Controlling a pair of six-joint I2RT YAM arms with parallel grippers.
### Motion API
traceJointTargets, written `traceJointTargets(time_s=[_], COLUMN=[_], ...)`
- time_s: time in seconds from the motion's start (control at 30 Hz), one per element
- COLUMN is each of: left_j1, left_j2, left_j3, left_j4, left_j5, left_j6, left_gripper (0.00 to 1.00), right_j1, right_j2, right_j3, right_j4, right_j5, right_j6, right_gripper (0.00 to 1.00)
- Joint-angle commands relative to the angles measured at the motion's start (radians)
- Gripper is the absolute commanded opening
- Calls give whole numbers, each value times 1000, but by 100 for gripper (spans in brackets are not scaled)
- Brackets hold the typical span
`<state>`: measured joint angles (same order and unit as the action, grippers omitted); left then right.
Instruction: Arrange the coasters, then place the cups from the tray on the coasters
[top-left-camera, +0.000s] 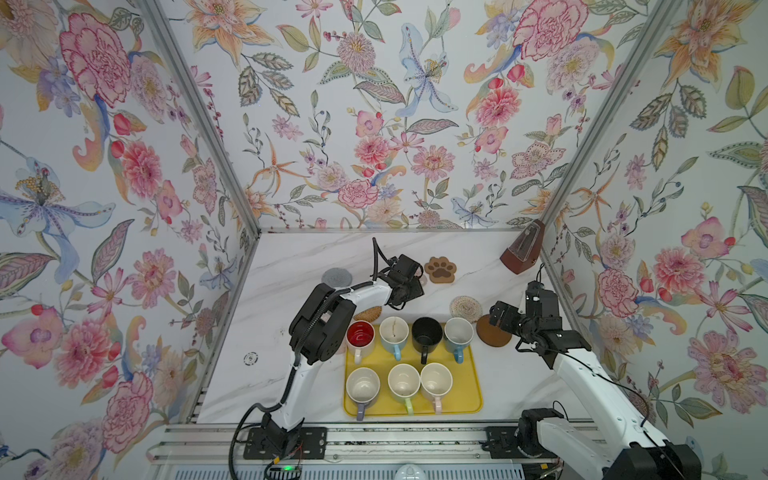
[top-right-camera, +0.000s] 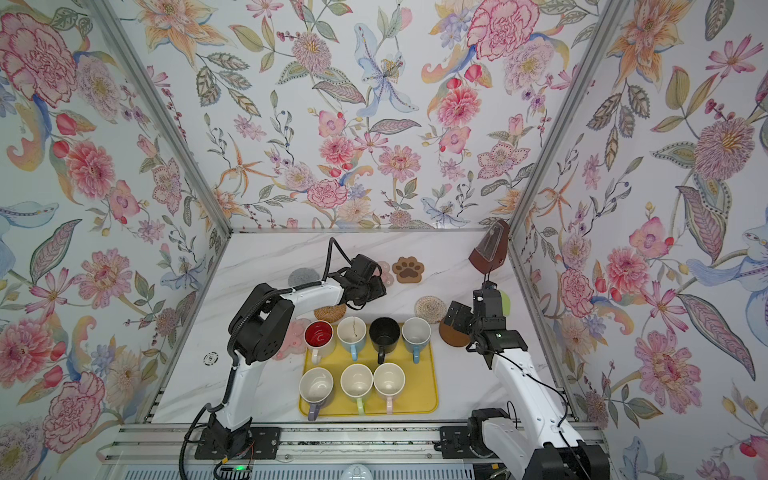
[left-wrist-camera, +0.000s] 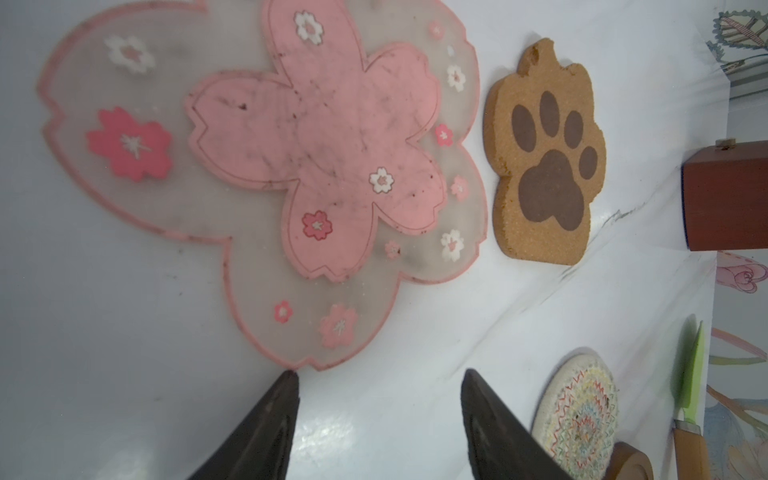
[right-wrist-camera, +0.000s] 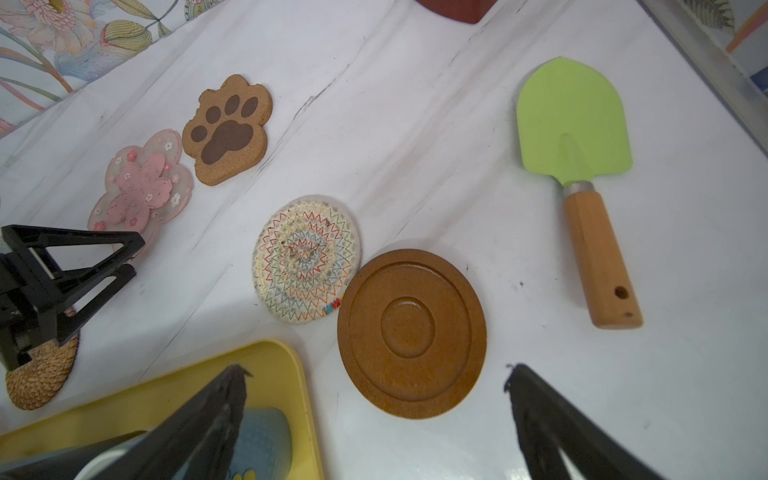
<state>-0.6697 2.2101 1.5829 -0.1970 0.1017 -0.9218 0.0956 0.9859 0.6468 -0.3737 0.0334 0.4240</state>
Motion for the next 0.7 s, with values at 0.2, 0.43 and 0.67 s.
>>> traceJointTargets(time_s=[0.2,0.43,0.67], left_j1=[32,64,97], left_j2=[-57,-299,-746], left_j3=[69,51,-398], left_j4=[-110,-153,32], left_j5=[-86,-206,-399], left_j6=[126,292,444], left_gripper=[65,70,87], right_j1=[-4,-4,31], right_j2=[19,81,172], right_j3=[15,60,130], right_j4=[-14,-19,-17], right_j5=[2,-4,-1], right_j6=[-5,-8,-13], right_gripper=[99,99,97])
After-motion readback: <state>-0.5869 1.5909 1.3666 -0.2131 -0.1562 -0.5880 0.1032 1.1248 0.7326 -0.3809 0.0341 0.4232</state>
